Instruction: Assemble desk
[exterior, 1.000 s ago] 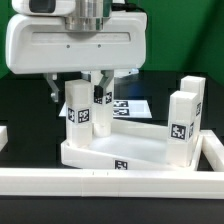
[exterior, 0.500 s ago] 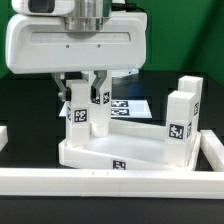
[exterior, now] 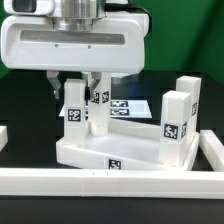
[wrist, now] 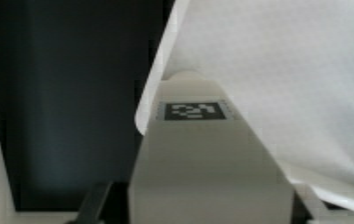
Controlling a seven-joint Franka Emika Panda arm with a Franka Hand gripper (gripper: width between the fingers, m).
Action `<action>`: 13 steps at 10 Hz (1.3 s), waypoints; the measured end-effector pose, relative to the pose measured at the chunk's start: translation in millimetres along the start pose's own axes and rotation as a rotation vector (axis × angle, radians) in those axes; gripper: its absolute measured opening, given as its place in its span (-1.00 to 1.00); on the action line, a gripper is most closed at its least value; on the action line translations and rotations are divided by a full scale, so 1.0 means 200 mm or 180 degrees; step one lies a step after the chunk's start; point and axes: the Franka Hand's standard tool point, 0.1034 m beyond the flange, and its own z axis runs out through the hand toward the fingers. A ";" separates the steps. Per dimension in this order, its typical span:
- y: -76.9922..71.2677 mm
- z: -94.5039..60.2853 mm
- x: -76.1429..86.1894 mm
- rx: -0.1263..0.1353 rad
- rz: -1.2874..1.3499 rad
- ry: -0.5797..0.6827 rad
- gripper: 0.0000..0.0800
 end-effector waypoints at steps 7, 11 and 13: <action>0.02 0.00 -0.03 0.0139 0.1804 -0.0039 -0.26; 0.02 0.01 -0.04 0.0129 0.2382 -0.0072 -0.22; 0.02 0.01 -0.04 0.0122 0.2352 -0.0080 -0.17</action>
Offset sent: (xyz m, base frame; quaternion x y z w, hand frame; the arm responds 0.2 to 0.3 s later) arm -0.0016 -0.0027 0.0039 0.0063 0.0068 0.2927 0.9561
